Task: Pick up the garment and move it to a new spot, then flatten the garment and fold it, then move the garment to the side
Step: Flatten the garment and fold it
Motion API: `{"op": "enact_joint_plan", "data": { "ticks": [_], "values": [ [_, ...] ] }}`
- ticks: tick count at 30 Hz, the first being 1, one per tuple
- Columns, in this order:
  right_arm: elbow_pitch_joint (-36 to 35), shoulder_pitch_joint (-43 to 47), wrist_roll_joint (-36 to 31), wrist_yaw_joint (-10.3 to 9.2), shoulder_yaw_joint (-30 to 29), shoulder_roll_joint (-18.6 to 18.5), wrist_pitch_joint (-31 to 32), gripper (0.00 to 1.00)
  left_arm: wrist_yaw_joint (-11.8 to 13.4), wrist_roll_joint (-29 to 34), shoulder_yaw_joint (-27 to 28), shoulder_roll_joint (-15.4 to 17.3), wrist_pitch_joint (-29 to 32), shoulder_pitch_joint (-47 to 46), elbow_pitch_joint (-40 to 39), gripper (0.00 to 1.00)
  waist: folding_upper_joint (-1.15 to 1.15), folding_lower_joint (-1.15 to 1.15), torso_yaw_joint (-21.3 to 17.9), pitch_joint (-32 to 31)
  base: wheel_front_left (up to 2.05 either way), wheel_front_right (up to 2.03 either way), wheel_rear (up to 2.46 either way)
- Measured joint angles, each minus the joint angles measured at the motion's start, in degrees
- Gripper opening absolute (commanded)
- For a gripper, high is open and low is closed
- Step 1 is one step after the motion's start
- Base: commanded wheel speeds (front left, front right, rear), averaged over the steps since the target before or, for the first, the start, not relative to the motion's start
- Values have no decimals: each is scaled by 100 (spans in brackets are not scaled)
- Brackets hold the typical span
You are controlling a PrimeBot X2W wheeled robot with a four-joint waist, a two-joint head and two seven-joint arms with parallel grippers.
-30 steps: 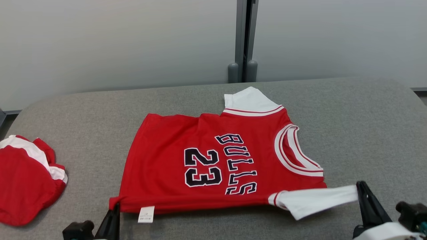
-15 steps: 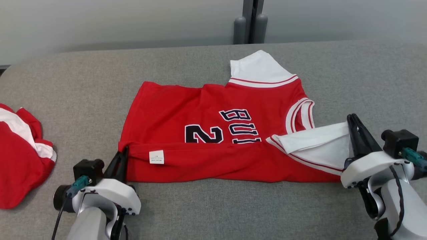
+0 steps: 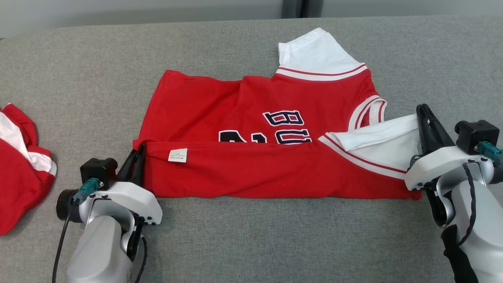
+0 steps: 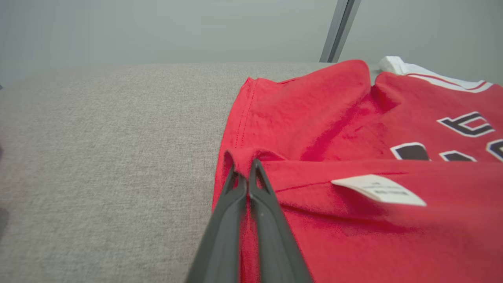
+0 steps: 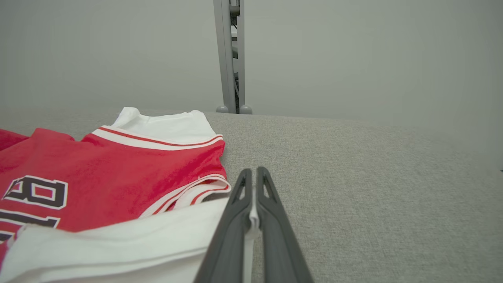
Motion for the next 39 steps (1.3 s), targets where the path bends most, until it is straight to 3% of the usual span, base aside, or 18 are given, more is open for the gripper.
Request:
{"op": "enact_joint_plan", "data": {
  "ticks": [1,8,16,30,31,32,33,34,39],
  "values": [
    [62,-28,-4,0,-59,29,2,100,12,0,13,-5,1,-15,44,100,0,0,9,17,0,0,0],
    [-455,101,-35,0,-334,144,0,100,261,-46,179,-22,0,231,-374,100,0,0,27,19,0,0,0],
    [-956,1538,401,0,-249,261,0,100,388,-594,-9,-31,0,1186,-797,100,0,0,4,-155,0,0,0],
    [-361,1815,669,-2,380,238,-43,100,487,-734,-230,-35,1,1318,-767,100,0,0,-23,-205,0,0,0],
    [-297,1789,693,-2,448,216,-51,82,487,-735,-221,-37,1,1316,-751,100,0,0,-17,-207,0,0,0],
    [-248,1759,750,-1,491,201,-53,39,487,-734,-211,-36,1,1310,-738,100,0,0,-13,-208,0,0,0],
    [-207,1720,789,-1,536,185,-58,7,487,-734,-200,-36,1,1304,-724,100,0,0,-11,-210,0,0,0],
    [-183,1703,843,0,588,180,-58,0,486,-734,-186,-36,1,1296,-709,100,0,0,-9,-209,0,0,0],
    [-270,1621,1067,9,659,146,-45,0,465,-738,-88,-31,0,1204,-623,100,0,0,-11,-188,0,0,0]
  ]
}}
